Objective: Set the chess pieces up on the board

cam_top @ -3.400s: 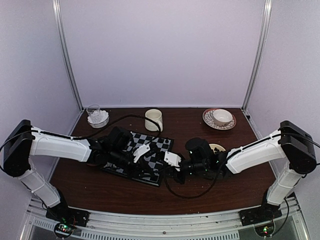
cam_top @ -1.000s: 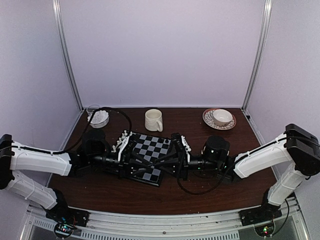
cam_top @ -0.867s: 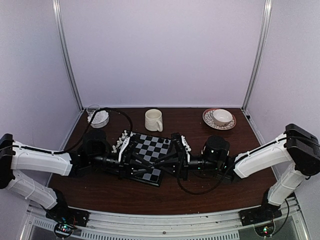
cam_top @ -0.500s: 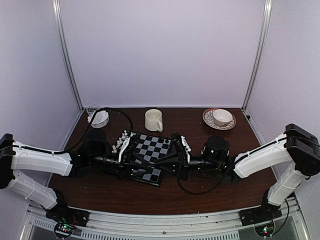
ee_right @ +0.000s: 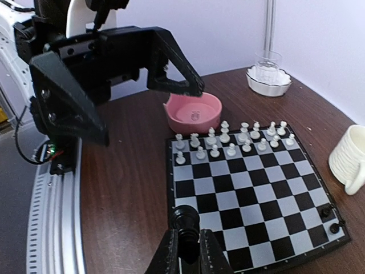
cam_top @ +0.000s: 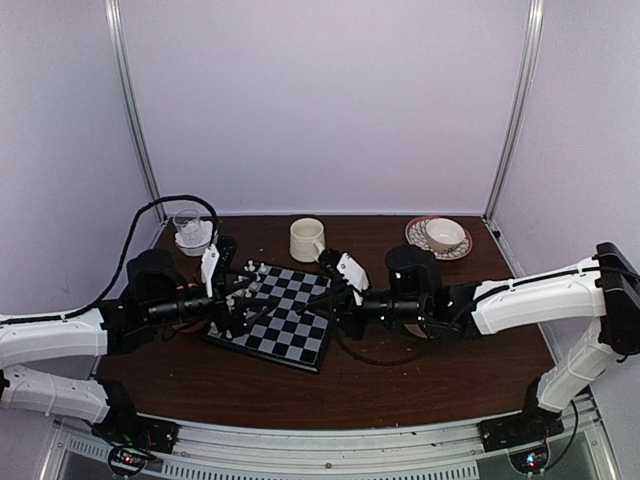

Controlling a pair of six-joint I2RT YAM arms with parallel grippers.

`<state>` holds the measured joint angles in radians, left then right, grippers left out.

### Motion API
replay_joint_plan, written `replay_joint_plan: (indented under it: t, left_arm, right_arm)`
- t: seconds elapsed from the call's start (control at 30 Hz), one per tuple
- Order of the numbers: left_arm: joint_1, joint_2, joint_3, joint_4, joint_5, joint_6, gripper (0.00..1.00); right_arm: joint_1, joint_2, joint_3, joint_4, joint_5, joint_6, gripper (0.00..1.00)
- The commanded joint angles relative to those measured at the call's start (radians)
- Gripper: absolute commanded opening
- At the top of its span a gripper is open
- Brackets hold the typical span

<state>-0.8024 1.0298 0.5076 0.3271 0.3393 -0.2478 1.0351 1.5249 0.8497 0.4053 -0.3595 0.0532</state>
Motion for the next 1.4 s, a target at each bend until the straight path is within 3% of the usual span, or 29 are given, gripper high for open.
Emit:
replay_joint_plan:
  t: [0.0, 0.17, 0.3, 0.77, 0.97, 1.17, 1.37]
  left_arm:
    - [0.038, -0.046, -0.043, -0.038, -0.212, -0.053, 0.97]
    - [0.039, -0.051, -0.009, -0.165, -0.444, -0.060, 0.97]
    - [0.039, -0.053, 0.000, -0.216, -0.529, -0.068, 0.97]
    - [0.039, -0.046, 0.002, -0.236, -0.560, -0.058, 0.97]
    - [0.039, -0.036, 0.000, -0.231, -0.557, -0.052, 0.97]
    - [0.039, -0.034, 0.000, -0.229, -0.555, -0.053, 0.97]
    - [0.039, -0.036, -0.007, -0.220, -0.531, -0.054, 0.97]
  right_arm:
    - [0.023, 0.031, 0.081, -0.256, 0.185, -0.105, 0.00]
    - [0.041, 0.116, 0.199, -0.410, 0.264, -0.145, 0.00]
    - [0.045, 0.204, 0.283, -0.508, 0.285, -0.151, 0.00]
    - [0.036, 0.355, 0.425, -0.630, 0.486, -0.170, 0.01]
    - [-0.014, 0.390, 0.528, -0.744, 0.475, -0.194, 0.01]
    - [-0.114, 0.411, 0.604, -0.811, 0.318, -0.162, 0.00]
    - [-0.135, 0.465, 0.671, -0.854, 0.299, -0.182, 0.00]
